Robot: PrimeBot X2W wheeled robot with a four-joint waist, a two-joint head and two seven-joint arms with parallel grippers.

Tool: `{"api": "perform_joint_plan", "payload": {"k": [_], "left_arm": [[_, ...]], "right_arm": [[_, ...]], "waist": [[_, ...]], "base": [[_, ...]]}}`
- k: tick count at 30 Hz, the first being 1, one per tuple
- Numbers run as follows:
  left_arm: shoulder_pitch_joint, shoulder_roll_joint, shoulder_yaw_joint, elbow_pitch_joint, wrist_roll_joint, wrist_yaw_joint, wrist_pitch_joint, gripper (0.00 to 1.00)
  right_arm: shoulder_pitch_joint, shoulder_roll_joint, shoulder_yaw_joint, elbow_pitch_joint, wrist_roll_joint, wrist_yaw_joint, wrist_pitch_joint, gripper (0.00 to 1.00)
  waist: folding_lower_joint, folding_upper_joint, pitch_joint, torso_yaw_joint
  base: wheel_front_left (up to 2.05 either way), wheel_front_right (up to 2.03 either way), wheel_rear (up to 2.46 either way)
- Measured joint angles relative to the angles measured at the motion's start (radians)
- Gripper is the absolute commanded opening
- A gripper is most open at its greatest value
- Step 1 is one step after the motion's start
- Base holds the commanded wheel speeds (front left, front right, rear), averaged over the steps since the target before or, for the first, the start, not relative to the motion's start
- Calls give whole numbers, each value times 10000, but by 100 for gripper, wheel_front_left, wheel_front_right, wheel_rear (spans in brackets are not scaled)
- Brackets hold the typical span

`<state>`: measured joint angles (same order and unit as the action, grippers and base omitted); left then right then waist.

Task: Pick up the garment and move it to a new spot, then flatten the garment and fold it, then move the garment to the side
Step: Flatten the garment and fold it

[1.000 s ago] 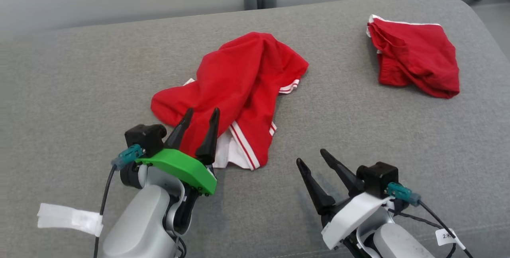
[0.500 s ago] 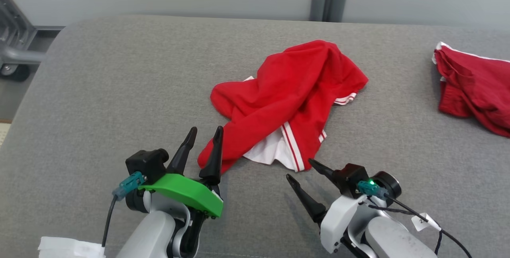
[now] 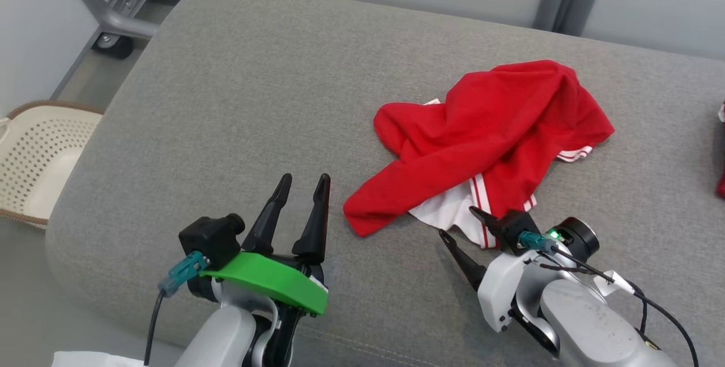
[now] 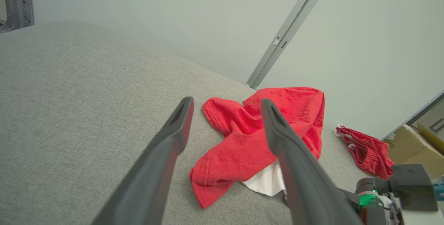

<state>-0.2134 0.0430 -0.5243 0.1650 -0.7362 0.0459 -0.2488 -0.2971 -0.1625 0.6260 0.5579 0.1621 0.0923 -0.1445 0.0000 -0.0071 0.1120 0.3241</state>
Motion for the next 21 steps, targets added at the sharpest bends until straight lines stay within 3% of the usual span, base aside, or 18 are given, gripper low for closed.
{"api": "perform_joint_plan", "payload": {"k": [10,12,14,15,16,21], "left_arm": [[252,2,180,-514,4,171,-2,100],[357,0,320,-546,31,174,-2,100],[415,15,435,-608,59,253,-21,100],[444,15,456,-646,61,263,-29,100],[487,13,472,-698,79,265,-29,100],[604,13,550,-755,192,265,-29,100]], "right_arm": [[-687,-48,360,1212,-652,-84,284,100],[-779,2,385,1321,-662,-138,299,45],[-923,56,384,1438,-677,-167,299,24],[-969,63,384,1496,-702,-226,297,4],[-1015,61,374,1567,-729,-249,295,0],[-1052,86,211,1701,-732,-426,10,0]], "waist": [[0,0,439,692],[0,0,454,693],[0,0,440,639],[0,0,424,599],[0,0,407,555],[0,0,297,272]], "base": [[0,0,0],[0,0,0],[0,0,0],[0,0,0],[0,0,0],[0,0,0]]}}
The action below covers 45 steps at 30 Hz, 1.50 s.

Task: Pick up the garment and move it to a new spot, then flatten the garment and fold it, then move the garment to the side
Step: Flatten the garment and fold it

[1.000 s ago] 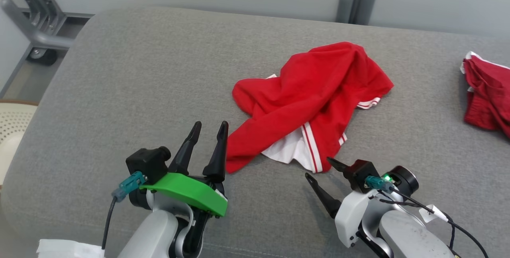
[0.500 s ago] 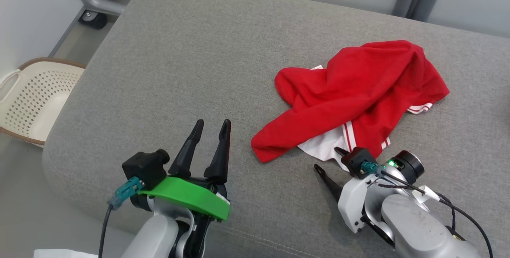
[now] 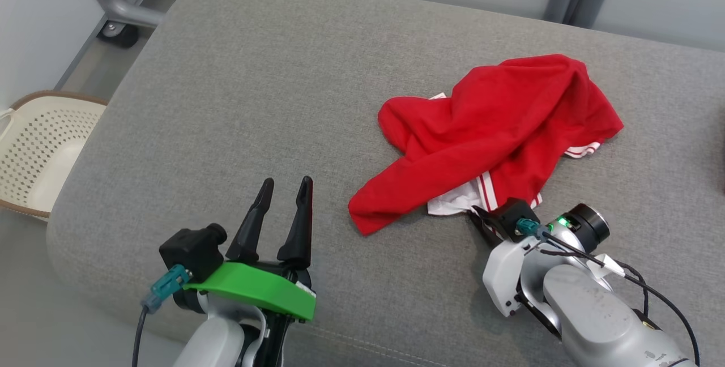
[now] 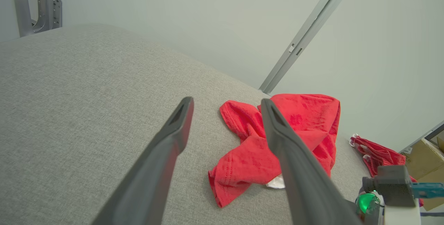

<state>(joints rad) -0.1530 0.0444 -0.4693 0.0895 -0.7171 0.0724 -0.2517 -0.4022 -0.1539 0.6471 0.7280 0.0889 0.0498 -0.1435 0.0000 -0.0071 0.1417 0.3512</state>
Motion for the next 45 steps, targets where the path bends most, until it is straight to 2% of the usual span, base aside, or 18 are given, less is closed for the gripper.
{"api": "perform_joint_plan", "payload": {"k": [4,7,12,19,25,30,45], "left_arm": [[198,4,56,-2,35,17,0,100],[357,2,52,27,94,29,0,100],[625,6,40,119,96,33,0,100],[835,17,-79,121,109,46,0,100],[1028,23,-355,234,109,46,0,100],[1028,23,-522,226,109,44,2,100],[1024,31,-957,700,123,0,575,100]], "right_arm": [[9,-56,-297,0,165,-128,-410,0],[56,-232,-625,-8,339,-366,-635,0],[317,-874,-1281,-121,539,-767,-851,0],[388,-1655,-2188,-941,819,-1313,-1028,0],[566,-2054,-2867,-1530,1003,-1476,-1068,0],[1034,-2301,-3183,-1662,1151,-1484,-1068,0],[2327,-2435,-4086,-1615,1887,-1574,-1068,0]], "waist": [[0,0,-127,-294],[0,0,-235,-556],[0,0,-411,-1067],[0,0,-598,-1854],[0,0,-660,-2428],[0,0,-633,-2689],[0,0,-423,-2851]], "base": [[0,0,0],[0,0,0],[0,0,0],[0,0,0],[0,0,0],[0,0,0],[0,0,0]]}}
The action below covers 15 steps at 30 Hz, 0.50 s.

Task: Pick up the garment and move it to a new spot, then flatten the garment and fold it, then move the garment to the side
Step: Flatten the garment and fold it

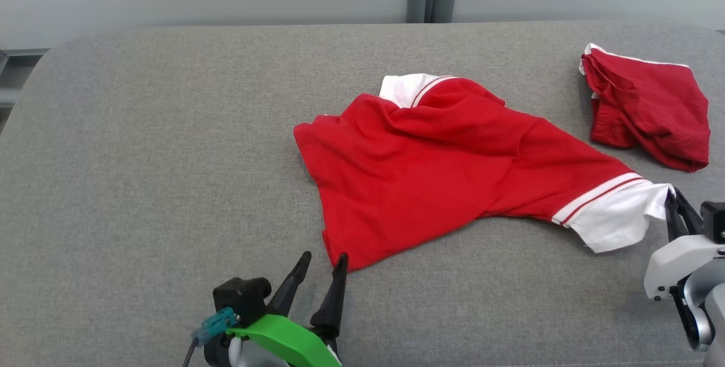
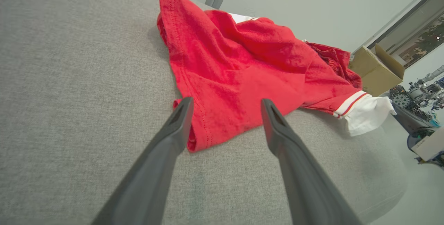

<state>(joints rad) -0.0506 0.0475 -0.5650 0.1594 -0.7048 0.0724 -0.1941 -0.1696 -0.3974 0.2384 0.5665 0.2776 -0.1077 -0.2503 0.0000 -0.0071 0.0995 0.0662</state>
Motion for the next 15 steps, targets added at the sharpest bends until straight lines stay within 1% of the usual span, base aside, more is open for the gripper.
{"api": "perform_joint_plan", "payload": {"k": [5,11,12,13,14,15], "left_arm": [[-1,4,-332,299,0,-178,322,100],[-79,38,-596,955,69,-293,713,100],[-128,48,-600,1083,107,-293,779,100],[-200,48,-602,1241,163,-293,834,100],[-292,54,-606,1375,222,-293,888,100],[-400,54,-589,1507,265,-293,892,100]], "right_arm": [[102,-125,-295,-96,36,-12,0,0],[161,-40,-86,-77,33,-12,0,0],[172,-12,-58,-77,33,-12,0,22],[175,42,-36,-77,33,-12,0,39],[183,98,-6,-71,33,-10,0,80],[186,155,40,-71,31,-4,0,100]], "waist": [[0,0,66,-77],[0,0,140,-267],[0,0,152,-302],[0,0,165,-338],[0,0,178,-377],[0,0,190,-416]], "base": [[0,0,0],[0,0,0],[0,0,0],[0,0,0],[0,0,0],[0,0,0]]}}
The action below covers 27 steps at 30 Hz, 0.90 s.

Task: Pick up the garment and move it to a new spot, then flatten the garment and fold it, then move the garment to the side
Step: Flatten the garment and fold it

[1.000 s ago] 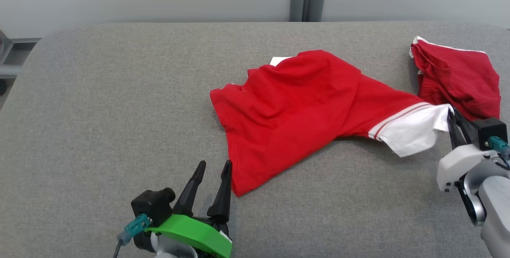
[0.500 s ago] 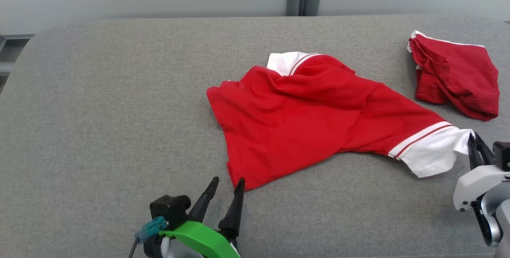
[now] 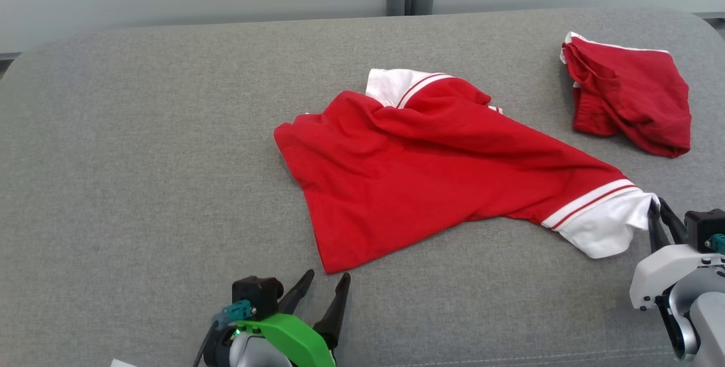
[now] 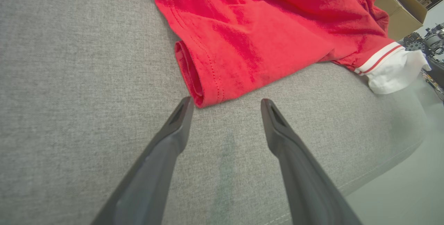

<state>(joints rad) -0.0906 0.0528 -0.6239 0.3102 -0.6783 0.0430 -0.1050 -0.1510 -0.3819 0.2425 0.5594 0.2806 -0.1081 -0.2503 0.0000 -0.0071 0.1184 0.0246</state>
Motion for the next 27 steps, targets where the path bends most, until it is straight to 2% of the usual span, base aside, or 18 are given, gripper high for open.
{"api": "perform_joint_plan", "payload": {"k": [9,19,20,21,22,23,27], "left_arm": [[-746,4,176,876,146,92,73,100],[-1070,-6,360,1666,123,92,73,100],[-1098,-4,326,1685,123,42,73,97],[-1141,-6,290,1684,123,-25,63,48],[-1215,-6,205,1678,125,-104,59,28],[-1310,-10,134,1657,125,-182,12,0],[-1685,-27,117,1312,125,-443,-290,0]], "right_arm": [[15,12,-230,-128,10,4,0,100],[83,-113,-802,-1346,2,-10,-4,100],[83,-90,-802,-1461,-6,-10,-6,100],[83,-54,-800,-1588,-12,-10,-12,100],[84,-15,-817,-1699,-12,-10,-13,100],[87,6,-826,-1789,-13,-10,-13,100],[145,19,-857,-2061,-65,-10,-13,100]], "waist": [[0,0,101,-457],[0,0,197,-1122],[0,1,205,-1169],[0,0,213,-1209],[0,0,221,-1241],[0,0,229,-1259],[0,0,227,-1271]], "base": [[0,0,0],[0,0,0],[0,0,0],[0,0,0],[0,0,0],[0,0,0],[0,0,0]]}}
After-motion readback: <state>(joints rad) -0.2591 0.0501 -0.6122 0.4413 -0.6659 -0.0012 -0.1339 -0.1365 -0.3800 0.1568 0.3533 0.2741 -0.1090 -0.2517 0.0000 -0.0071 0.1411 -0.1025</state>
